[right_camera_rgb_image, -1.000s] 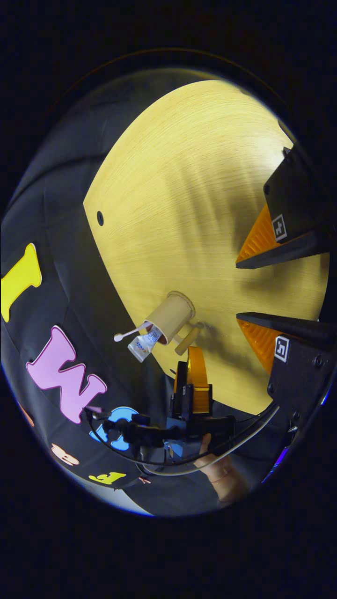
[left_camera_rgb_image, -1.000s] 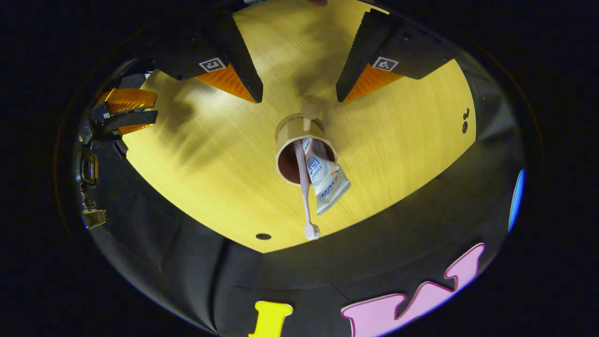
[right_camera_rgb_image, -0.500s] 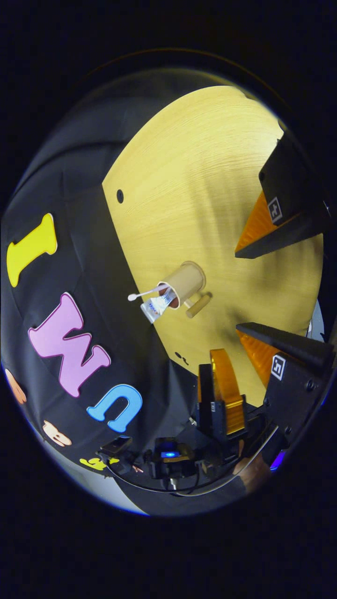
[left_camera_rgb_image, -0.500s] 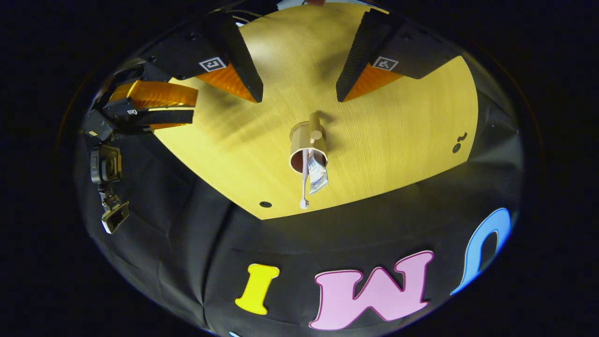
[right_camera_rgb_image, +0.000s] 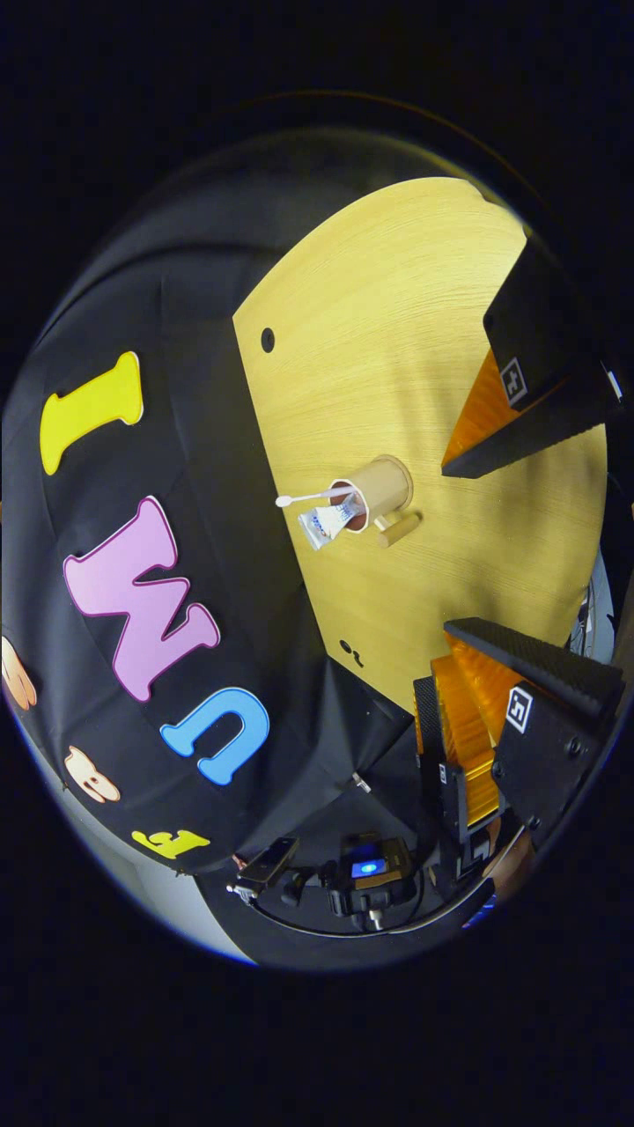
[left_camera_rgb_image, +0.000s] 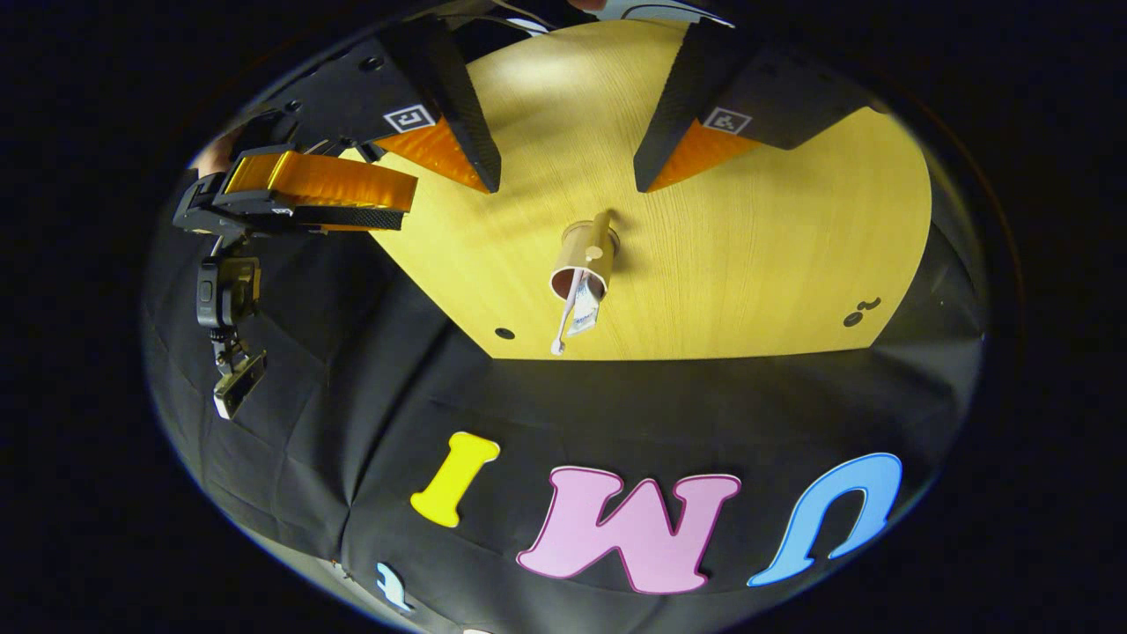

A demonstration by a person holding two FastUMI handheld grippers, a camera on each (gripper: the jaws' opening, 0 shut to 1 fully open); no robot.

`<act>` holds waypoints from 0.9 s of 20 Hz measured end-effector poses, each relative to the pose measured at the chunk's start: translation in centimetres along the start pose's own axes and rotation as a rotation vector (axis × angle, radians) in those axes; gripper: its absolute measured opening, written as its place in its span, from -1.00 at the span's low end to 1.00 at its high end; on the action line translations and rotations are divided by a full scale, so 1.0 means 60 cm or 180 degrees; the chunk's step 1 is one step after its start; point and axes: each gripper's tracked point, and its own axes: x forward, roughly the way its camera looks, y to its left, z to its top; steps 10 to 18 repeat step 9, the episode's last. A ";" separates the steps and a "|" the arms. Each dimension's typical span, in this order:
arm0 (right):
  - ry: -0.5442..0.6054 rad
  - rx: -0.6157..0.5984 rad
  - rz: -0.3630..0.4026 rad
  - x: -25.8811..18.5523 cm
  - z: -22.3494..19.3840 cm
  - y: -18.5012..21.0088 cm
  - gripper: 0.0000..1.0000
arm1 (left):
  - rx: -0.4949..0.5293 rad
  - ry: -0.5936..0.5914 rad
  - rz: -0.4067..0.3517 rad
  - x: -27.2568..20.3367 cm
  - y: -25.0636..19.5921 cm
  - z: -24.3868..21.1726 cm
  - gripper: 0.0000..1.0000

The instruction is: Put the toothbrush and toothpaste on the desktop into the cup, then pick up the cup and place it on the coaster on the desktop.

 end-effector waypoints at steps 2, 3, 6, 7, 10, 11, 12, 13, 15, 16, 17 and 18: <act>-0.0004 -0.0021 0.0002 0.002 0.004 0.011 0.96 | 0.0018 -0.0057 0.0032 -0.018 0.006 0.001 0.89; -0.0001 -0.0022 -0.0003 0.000 0.004 0.013 0.96 | 0.0031 -0.0069 0.0053 -0.025 0.011 -0.001 0.89; 0.0007 -0.0029 -0.0011 0.004 0.004 0.021 0.97 | 0.0010 -0.0070 0.0131 -0.044 0.024 -0.013 0.89; 0.0016 -0.0039 -0.0013 0.005 0.002 0.024 0.96 | -0.0036 -0.0064 0.0155 -0.048 0.028 -0.019 0.89; 0.0032 -0.0067 -0.0023 0.009 0.000 0.025 0.96 | -0.0188 -0.0040 0.0202 -0.053 0.037 -0.025 0.89; 0.0032 -0.0067 -0.0023 0.009 0.000 0.025 0.96 | -0.0188 -0.0040 0.0202 -0.053 0.037 -0.025 0.89; 0.0032 -0.0067 -0.0023 0.009 0.000 0.025 0.96 | -0.0188 -0.0040 0.0202 -0.053 0.037 -0.025 0.89; 0.0032 -0.0067 -0.0023 0.009 0.000 0.025 0.96 | -0.0188 -0.0040 0.0202 -0.053 0.037 -0.025 0.89; 0.0032 -0.0067 -0.0023 0.009 0.000 0.025 0.96 | -0.0188 -0.0040 0.0202 -0.053 0.037 -0.025 0.89; 0.0032 -0.0067 -0.0023 0.009 0.000 0.025 0.96 | -0.0188 -0.0040 0.0202 -0.053 0.037 -0.025 0.89; 0.0032 -0.0067 -0.0023 0.009 0.000 0.025 0.96 | -0.0188 -0.0040 0.0202 -0.053 0.037 -0.025 0.89; 0.0032 -0.0067 -0.0023 0.009 0.000 0.025 0.96 | -0.0188 -0.0040 0.0202 -0.053 0.037 -0.025 0.89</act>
